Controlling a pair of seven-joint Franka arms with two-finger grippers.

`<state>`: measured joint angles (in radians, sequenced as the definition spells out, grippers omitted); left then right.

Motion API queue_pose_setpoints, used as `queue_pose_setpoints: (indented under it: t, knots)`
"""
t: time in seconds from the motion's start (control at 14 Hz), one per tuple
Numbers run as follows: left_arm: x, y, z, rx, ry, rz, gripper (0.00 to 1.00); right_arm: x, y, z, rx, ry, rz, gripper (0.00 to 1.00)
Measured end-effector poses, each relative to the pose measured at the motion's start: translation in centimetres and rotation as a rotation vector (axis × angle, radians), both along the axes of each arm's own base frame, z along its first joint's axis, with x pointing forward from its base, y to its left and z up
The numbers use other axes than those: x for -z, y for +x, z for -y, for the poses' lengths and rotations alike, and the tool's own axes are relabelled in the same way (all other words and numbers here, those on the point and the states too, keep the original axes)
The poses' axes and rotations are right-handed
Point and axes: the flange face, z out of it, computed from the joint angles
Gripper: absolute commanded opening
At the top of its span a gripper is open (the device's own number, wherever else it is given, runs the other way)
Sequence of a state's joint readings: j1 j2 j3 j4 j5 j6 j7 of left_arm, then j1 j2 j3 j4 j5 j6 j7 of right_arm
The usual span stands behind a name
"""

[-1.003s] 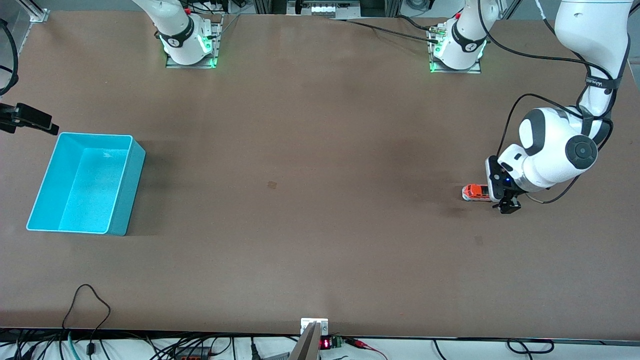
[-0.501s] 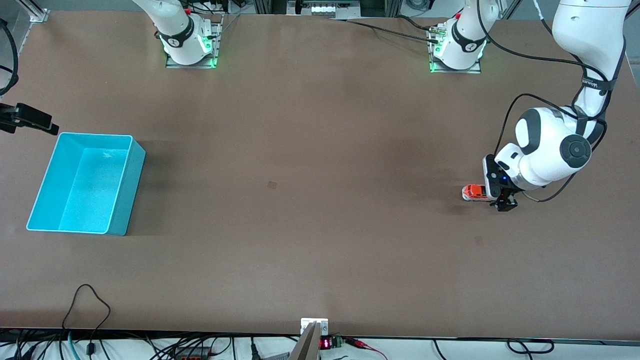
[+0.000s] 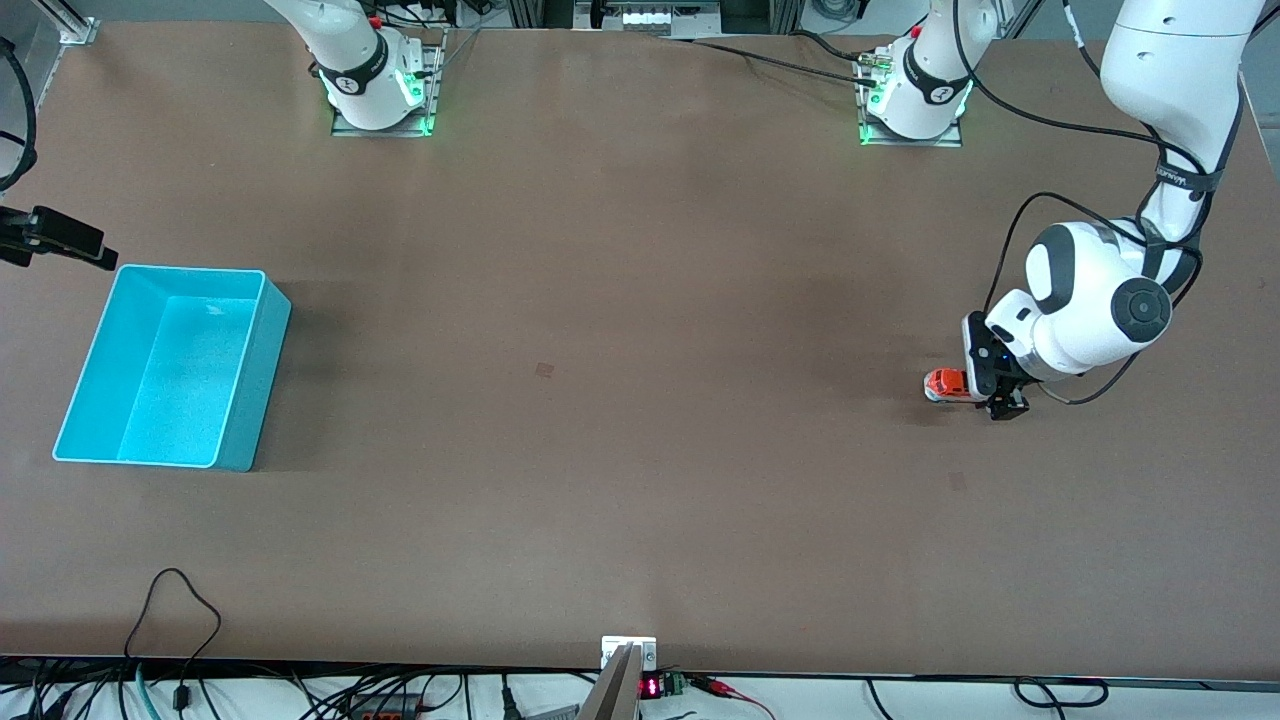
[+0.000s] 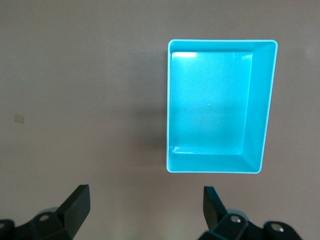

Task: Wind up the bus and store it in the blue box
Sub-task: 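Lower the left gripper and close it on the orange bus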

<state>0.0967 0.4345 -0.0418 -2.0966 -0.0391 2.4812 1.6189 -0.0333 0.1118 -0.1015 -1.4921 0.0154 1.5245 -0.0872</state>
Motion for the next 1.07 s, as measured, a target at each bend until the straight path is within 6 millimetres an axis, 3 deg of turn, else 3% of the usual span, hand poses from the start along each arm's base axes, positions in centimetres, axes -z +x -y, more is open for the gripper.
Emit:
queue_pose_setpoints:
  t: [0.14, 0.36, 0.72, 1.07]
  knots:
    - [0.4, 0.1, 0.0, 0.0, 0.001, 0.007, 0.99, 0.0, 0.0, 0.0, 0.0, 0.0, 0.0, 1.0]
    - [1.0, 0.1, 0.0, -0.001, 0.002, 0.019, 0.91, 0.0, 0.0, 0.0, 0.0, 0.0, 0.0, 1.0]
    - [1.5, 0.2, 0.0, -0.002, 0.002, 0.03, 0.54, 0.0, 0.0, 0.0, 0.0, 0.0, 0.0, 1.0]
    - [1.4, 0.2, 0.0, -0.001, 0.003, 0.033, 0.49, 0.0, 0.0, 0.0, 0.0, 0.0, 0.0, 1.0]
